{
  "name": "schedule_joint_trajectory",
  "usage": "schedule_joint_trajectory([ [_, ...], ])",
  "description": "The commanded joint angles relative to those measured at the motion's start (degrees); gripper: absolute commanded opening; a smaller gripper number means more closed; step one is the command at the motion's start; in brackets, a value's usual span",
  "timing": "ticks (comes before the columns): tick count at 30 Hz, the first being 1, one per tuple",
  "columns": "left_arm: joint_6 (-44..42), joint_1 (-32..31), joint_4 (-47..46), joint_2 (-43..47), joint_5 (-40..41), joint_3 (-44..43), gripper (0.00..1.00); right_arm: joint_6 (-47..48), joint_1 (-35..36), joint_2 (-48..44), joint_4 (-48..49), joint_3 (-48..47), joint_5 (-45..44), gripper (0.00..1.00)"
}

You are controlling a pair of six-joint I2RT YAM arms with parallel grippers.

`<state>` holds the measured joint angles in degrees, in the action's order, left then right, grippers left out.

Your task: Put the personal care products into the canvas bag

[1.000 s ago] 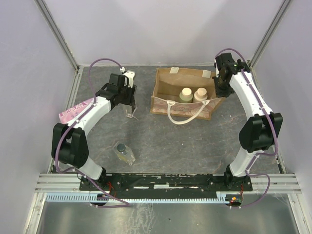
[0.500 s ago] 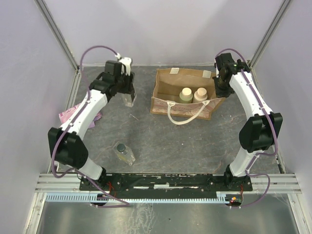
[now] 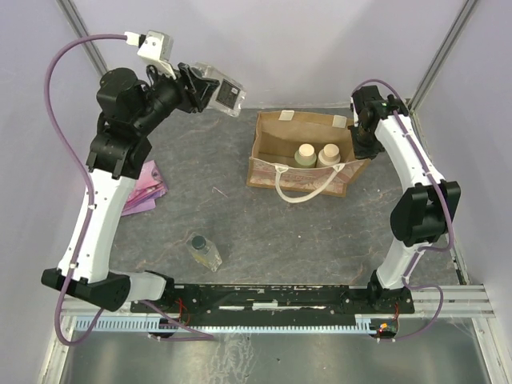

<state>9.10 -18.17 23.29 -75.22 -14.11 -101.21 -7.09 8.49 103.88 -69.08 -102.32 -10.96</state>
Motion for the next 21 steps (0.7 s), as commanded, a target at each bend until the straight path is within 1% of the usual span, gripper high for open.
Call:
schedule_joint_trajectory([
  [1,7.9,-1.7,-13.9,-1.7,-9.4,-2.2,0.03,0.2,0.3,2.5,-1.6,-0.8,1.3,0.0],
  [9,8.0,-8.7,-16.2,-6.7,-8.5,-0.4,0.03,0.4,0.4,2.9,-1.4,-0.6,1.1,0.0],
  [15,7.5,-11.4,-17.3,-10.4,-7.5,0.3,0.03,0.6,0.2,3.3,-1.4,-0.5,0.8,0.0],
  [18,5.2,-12.4,-16.8,-12.0,-4.9,1.3,0.03,0.5,0.3,3.7,-1.5,-0.8,0.9,0.0],
  [21,-0.1,-15.0,-14.4,-14.2,1.0,1.3,0.03,0.5,0.3,4.2,-1.8,-1.4,1.3,0.0],
])
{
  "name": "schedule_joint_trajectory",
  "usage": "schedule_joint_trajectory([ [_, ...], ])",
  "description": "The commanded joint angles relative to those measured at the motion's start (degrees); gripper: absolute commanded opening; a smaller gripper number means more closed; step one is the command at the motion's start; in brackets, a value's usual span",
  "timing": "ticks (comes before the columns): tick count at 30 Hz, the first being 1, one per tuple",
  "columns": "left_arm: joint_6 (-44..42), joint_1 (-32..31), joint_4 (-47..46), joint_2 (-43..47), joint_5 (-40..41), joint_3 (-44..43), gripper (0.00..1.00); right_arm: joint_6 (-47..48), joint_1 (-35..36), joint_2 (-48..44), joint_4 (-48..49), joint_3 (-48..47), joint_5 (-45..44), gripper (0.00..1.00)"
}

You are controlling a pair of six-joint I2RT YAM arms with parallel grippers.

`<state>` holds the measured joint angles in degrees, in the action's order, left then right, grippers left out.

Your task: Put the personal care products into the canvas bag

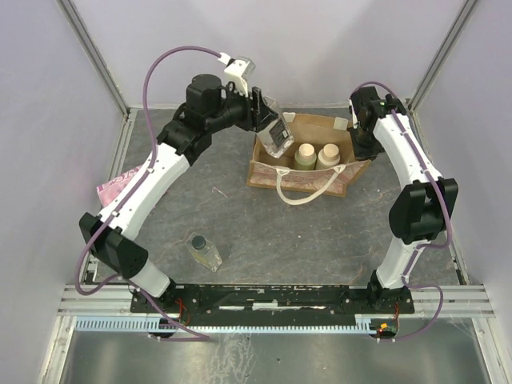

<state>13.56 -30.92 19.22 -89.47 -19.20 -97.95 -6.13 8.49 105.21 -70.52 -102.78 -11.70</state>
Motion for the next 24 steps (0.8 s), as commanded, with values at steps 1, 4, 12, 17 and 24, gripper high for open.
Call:
schedule_joint_trajectory([
  [1,-6.5,-3.2,-9.7,-1.0,8.2,-2.0,0.03,-0.5,0.3,3.0,-0.4,-1.1,2.2,0.0],
  [4,-11.2,-6.1,-9.1,-4.0,13.0,-1.8,0.03,-0.4,0.3,3.4,-0.6,-1.5,2.2,0.0],
  [12,-15.5,-10.4,-7.9,-12.3,21.9,-4.3,0.03,-0.1,0.2,3.1,-0.9,-1.4,1.4,0.0],
  [17,-17.2,-10.9,-3.5,-15.0,30.5,-6.9,0.03,-0.1,0.2,2.9,-1.1,-1.3,1.2,0.0],
  [24,-18.0,-10.9,-1.0,-15.3,41.5,-5.5,0.03,-0.2,0.2,3.1,-1.1,-1.1,1.3,0.0],
])
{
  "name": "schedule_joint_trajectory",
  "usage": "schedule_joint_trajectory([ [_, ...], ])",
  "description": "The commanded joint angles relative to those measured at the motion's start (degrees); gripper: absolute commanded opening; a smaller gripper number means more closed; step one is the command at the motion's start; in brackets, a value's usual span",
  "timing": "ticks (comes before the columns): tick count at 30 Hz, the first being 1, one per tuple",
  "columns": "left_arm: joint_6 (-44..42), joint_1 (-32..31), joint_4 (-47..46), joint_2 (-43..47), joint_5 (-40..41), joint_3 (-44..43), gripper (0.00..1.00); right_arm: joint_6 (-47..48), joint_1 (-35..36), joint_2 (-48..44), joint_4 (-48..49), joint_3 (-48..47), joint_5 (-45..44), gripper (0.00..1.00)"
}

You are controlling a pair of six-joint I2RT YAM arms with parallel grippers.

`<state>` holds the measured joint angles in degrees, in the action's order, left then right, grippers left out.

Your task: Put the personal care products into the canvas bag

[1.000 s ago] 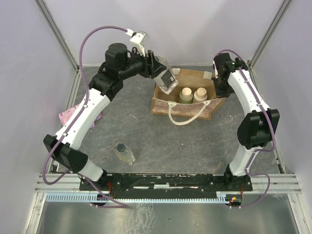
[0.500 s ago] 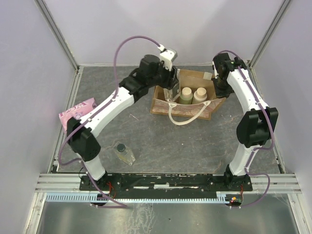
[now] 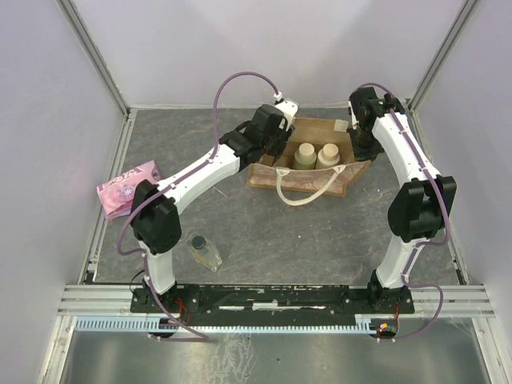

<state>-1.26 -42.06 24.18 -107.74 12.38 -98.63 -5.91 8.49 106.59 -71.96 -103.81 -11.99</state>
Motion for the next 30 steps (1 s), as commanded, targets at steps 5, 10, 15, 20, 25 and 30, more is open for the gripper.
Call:
schedule_joint_trajectory([
  [5,-3.0,0.6,-4.7,0.8,13.6,-4.4,0.03,-0.4,0.2,1.8,0.3,-0.1,1.9,0.0],
  [10,-0.4,1.4,-5.4,-0.8,12.7,-2.8,0.03,-0.3,0.2,1.2,0.1,0.3,1.6,0.0],
  [15,1.8,2.4,-6.7,-1.3,11.8,0.2,0.13,-0.1,0.2,0.4,0.4,1.3,1.2,0.0],
  [20,3.6,3.4,-7.2,-0.6,10.5,3.1,0.39,-0.1,0.2,0.0,0.6,1.9,1.3,0.0],
  [25,5.4,3.7,-6.7,1.7,10.9,6.2,0.69,-0.1,0.2,0.0,0.6,1.7,1.6,0.0],
  [30,7.0,4.1,-6.0,4.5,11.2,8.4,0.86,-0.1,0.1,0.7,0.2,0.6,2.8,0.0],
])
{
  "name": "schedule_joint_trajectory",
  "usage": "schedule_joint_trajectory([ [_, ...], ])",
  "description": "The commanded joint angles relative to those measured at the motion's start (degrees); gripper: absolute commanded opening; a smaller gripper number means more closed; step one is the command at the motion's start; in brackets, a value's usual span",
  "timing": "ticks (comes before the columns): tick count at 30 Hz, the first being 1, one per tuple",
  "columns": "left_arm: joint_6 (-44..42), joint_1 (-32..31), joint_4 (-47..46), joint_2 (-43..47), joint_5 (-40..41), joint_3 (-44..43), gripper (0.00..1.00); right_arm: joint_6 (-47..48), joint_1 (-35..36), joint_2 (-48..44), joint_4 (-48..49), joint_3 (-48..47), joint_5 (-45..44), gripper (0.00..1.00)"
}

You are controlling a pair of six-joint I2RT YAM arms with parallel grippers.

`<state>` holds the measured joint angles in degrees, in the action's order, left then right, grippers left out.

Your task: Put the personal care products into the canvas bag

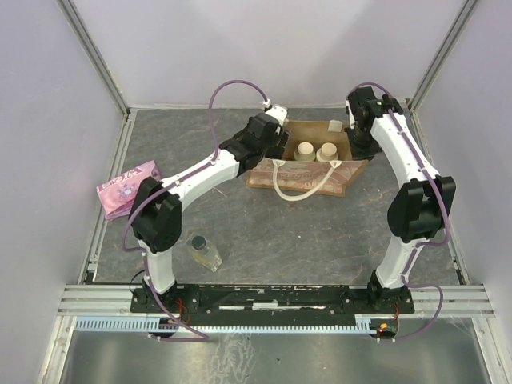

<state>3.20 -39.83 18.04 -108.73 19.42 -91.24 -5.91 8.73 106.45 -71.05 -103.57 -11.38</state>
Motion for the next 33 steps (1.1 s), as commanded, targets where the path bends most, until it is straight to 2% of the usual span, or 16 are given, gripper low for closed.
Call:
schedule_joint_trajectory([
  [1,2.8,1.9,0.3,6.1,4.1,1.0,0.88,-0.1,-0.1,1.0,-0.9,-0.2,2.5,0.0],
  [8,3.5,2.0,1.4,11.5,2.5,-1.7,0.95,-0.2,0.0,3.0,-1.7,-3.8,4.3,0.0],
  [19,5.3,2.0,4.6,22.0,-4.2,-5.2,0.98,-0.2,-0.1,4.7,-1.5,-4.7,5.7,0.0],
  [23,9.4,2.0,20.6,21.6,4.6,-12.0,0.98,-0.1,-0.1,4.6,-1.5,-4.5,5.2,0.0],
  [26,15.8,2.0,34.2,21.6,10.2,-14.2,0.99,-0.1,-0.1,4.8,-1.5,-4.5,5.1,0.0],
  [28,21.9,1.9,41.4,22.6,12.8,-13.7,0.99,-0.1,-0.1,5.0,-1.6,-4.5,4.9,0.0],
  [33,35.9,2.0,50.9,28.1,11.7,-6.4,1.0,-0.1,-0.1,5.9,-1.8,-4.8,4.7,0.0],
])
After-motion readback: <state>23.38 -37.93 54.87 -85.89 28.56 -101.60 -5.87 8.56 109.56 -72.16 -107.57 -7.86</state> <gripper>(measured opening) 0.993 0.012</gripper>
